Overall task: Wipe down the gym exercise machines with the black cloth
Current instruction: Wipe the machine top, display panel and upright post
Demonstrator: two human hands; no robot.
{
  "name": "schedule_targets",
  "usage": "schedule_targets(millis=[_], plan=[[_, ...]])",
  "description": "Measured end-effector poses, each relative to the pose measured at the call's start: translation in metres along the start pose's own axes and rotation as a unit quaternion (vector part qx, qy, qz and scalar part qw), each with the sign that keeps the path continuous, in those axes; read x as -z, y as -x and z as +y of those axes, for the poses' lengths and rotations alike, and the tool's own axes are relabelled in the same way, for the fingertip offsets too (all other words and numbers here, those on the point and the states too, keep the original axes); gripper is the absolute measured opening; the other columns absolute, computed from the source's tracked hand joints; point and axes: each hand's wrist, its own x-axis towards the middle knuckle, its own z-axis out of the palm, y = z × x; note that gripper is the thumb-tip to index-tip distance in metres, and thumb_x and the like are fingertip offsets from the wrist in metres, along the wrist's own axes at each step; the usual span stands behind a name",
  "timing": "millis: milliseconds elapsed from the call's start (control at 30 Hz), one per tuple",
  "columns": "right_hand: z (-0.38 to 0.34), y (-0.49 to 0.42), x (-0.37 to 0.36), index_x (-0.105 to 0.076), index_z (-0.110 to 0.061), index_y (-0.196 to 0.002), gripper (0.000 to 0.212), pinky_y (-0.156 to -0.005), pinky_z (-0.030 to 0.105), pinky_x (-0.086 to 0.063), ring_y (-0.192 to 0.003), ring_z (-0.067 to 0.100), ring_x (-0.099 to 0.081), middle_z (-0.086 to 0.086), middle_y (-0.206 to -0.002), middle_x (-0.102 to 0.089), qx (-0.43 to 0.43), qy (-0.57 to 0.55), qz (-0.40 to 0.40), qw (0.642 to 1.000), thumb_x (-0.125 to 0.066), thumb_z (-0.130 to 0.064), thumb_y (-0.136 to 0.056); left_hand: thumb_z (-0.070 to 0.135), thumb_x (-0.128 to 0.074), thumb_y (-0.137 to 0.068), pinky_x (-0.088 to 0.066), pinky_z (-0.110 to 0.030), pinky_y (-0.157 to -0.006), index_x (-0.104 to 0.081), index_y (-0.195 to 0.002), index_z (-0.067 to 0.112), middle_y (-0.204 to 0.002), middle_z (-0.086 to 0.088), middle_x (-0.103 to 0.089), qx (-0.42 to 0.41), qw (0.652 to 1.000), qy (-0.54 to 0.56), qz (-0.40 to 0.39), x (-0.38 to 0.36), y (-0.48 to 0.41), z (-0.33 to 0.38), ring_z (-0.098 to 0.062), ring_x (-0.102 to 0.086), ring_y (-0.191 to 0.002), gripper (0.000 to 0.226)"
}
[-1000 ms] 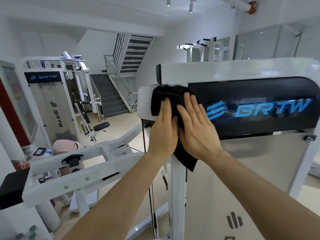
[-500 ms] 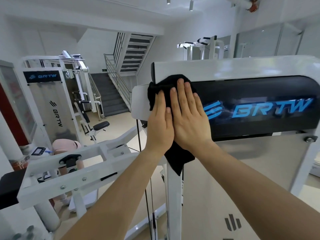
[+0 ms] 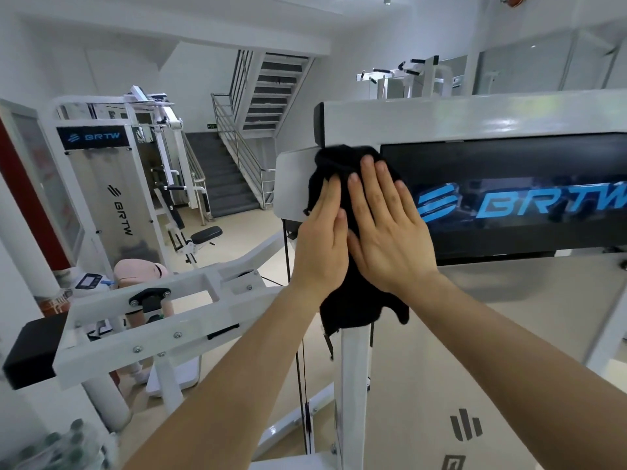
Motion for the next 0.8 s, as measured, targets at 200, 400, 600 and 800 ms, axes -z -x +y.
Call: schedule_targets(millis=[200, 400, 600, 800], plan=[[-0.013, 0.02, -0.01, -0.005, -0.006, -0.159, 0.065, -0.126, 0.046, -0.005, -0.155, 0.029, 0.006, 0.015, -0.167, 0.006, -0.009, -0.02, -0.014, 1.0, -0.03, -0.035, -0.107, 0.011, -0.034, -0.107, -0.032, -0.032, -0.12, -0.028, -0.157, 0.014, -0.158, -0.002, -0.039, -0.006, 1.0, -0.001, -0.022, -0.004, 0.025, -0.018, -0.01, -0.037, -0.145, 0.05], [-0.042, 0.081, -0.033, -0.01, -0.003, -0.158, 0.066, -0.125, 0.047, -0.01, -0.154, 0.032, 0.0, 0.019, -0.166, -0.002, -0.002, -0.02, -0.049, 0.999, -0.041, -0.027, -0.104, 0.018, -0.033, -0.109, -0.037, -0.033, -0.116, -0.029, -0.158, 0.023, -0.154, 0.003, -0.045, 0.053, 0.996, 0.004, -0.069, -0.012, 0.079, -0.033, -0.007, -0.044, -0.14, 0.049], [-0.031, 0.067, -0.032, -0.002, -0.005, -0.159, 0.065, -0.126, 0.045, -0.004, -0.154, 0.03, 0.006, 0.016, -0.166, 0.008, 0.003, -0.001, -0.051, 0.999, -0.029, -0.037, -0.108, 0.018, -0.033, -0.107, -0.038, -0.028, -0.115, -0.03, -0.157, 0.022, -0.151, 0.002, -0.05, 0.056, 0.996, 0.009, -0.073, -0.005, 0.069, -0.039, -0.008, -0.048, -0.136, 0.05], [-0.044, 0.086, -0.04, -0.003, -0.006, -0.159, 0.064, -0.126, 0.047, -0.005, -0.154, 0.032, 0.004, 0.018, -0.165, 0.006, -0.016, -0.011, -0.05, 0.999, -0.031, -0.034, -0.108, 0.012, -0.032, -0.106, -0.038, -0.026, -0.115, -0.028, -0.155, 0.028, -0.15, 0.007, -0.048, 0.101, 0.989, 0.079, -0.071, -0.018, 0.096, -0.048, -0.003, -0.048, -0.135, 0.051]])
